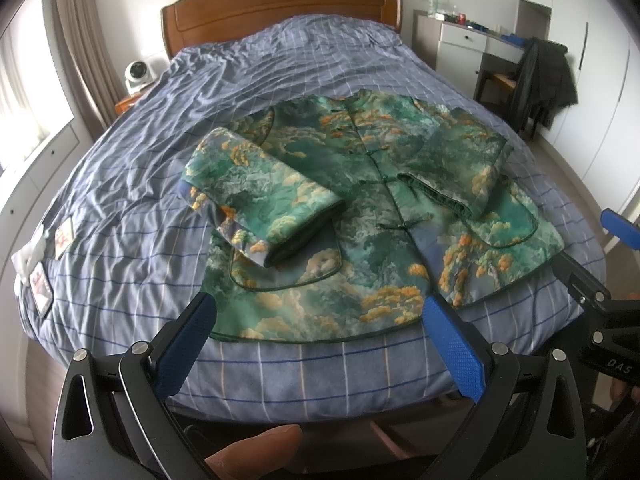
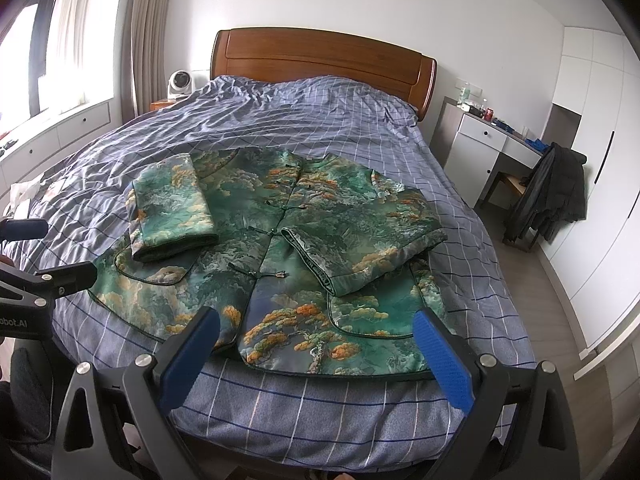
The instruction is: Fold large clothes
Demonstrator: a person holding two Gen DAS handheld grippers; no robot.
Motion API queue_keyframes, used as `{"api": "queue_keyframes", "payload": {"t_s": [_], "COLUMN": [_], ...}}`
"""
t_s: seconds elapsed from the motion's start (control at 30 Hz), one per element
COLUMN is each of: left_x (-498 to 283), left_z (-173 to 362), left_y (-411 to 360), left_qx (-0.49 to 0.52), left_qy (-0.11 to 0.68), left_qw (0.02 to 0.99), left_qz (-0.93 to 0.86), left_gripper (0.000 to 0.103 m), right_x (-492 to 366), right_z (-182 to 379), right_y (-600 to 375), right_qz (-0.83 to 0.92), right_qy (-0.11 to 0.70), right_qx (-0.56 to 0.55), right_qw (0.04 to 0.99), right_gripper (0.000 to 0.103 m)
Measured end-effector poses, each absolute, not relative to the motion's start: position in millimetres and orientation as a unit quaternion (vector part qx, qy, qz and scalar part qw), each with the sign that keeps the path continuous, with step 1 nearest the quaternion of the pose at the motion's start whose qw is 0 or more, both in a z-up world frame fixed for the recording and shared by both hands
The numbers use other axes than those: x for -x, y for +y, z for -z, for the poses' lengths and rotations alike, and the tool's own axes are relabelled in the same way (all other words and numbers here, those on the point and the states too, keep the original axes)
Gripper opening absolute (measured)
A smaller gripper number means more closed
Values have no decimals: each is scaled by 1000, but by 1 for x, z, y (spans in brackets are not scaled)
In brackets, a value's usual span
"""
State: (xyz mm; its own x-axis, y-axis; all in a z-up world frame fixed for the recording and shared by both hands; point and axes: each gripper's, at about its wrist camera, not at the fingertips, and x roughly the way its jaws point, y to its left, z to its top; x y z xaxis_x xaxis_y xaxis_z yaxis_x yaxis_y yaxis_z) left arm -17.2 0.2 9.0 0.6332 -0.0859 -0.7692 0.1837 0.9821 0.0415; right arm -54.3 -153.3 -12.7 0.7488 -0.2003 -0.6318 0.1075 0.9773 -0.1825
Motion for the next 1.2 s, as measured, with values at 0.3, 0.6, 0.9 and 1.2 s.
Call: {"api": "queue_keyframes", "payload": {"t_s": [0.3, 0.6, 0.9, 1.2], "left_x": [17, 18, 18, 18], "left_z": [-9, -8, -8, -5], "left_y": [0, 1, 0, 3], "left_qx": [-58, -58, -58, -55], "left_qy": [422, 422, 423, 425], "left_qw": [902, 901, 901, 901], "left_qz": [74, 74, 74, 70], "left_gripper": [103, 103, 103, 103], "right_x": [54, 54, 55, 54], "right_z": [12, 12, 16, 15], "right_y": [-153, -153, -155, -153], "right_qz": [83, 81, 74, 68], "right_qy": [345, 345, 348, 346], "right_qx": [68, 68, 60, 65], "right_qw": [932, 933, 933, 934], "right_gripper": [99, 99, 99, 99]}}
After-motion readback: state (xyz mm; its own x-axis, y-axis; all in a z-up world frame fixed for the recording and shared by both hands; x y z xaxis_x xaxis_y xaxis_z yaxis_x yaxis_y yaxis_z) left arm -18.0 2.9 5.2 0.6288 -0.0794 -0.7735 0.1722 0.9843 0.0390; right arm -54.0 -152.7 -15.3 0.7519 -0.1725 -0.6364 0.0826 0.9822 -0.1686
